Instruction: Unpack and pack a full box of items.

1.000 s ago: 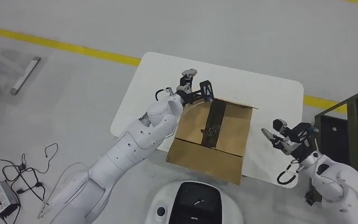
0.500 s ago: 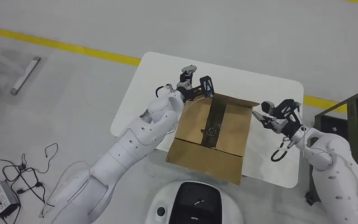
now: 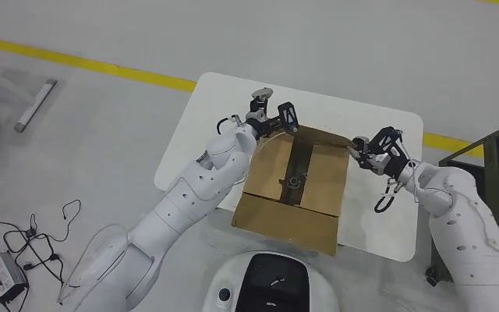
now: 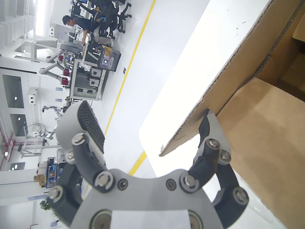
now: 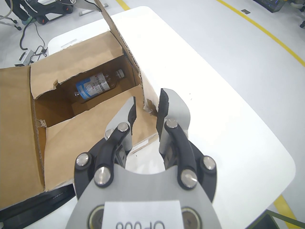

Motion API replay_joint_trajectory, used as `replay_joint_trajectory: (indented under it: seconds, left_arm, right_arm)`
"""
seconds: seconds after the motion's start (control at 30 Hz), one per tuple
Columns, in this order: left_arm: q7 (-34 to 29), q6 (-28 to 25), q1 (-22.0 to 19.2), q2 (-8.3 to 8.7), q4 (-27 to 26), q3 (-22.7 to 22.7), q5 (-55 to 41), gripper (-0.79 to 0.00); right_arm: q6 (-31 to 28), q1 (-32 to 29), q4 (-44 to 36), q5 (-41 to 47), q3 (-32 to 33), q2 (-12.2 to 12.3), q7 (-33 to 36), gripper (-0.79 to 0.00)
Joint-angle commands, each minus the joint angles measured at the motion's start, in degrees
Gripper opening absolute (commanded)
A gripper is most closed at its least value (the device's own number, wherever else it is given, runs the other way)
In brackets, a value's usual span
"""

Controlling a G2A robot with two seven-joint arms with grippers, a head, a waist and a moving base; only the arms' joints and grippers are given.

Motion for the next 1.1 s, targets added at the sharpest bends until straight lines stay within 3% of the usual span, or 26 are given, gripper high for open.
replay_joint_trajectory:
  seconds: [0.0, 0.23, 0.37, 0.7, 1.07]
  left_arm:
    - [-0.12, 0.06, 0.05, -0.11, -0.09, -0.21, 0.16, 0.0]
    - [-1.07, 0.78, 1.16, -0.37, -2.28, -1.92, -0.38, 0.0]
    - [-1.55, 0.43, 2.42, -0.31, -4.72, -3.61, -1.71, 0.0]
    - [-2.39, -3.83, 8.95, 0.71, -14.32, -9.38, -6.17, 0.0]
    - [-6.52, -7.82, 16.55, 1.93, -22.27, -15.17, -7.7, 0.0]
  right_arm:
    - [-0.3, 0.51, 0.76, 0.26, -0.45, -0.08, -0.48, -0.785]
    - [-1.99, 1.98, 4.7, 7.69, -0.98, -0.41, -1.24, -0.785]
    - [-2.76, 2.74, 6.42, 13.72, -1.01, -0.45, 1.8, -0.785]
    - [-0.97, 2.34, 9.08, 38.52, -0.96, -0.46, 13.25, -0.785]
    - [4.26, 1.56, 12.18, 48.95, -0.85, -0.11, 19.82, -0.785]
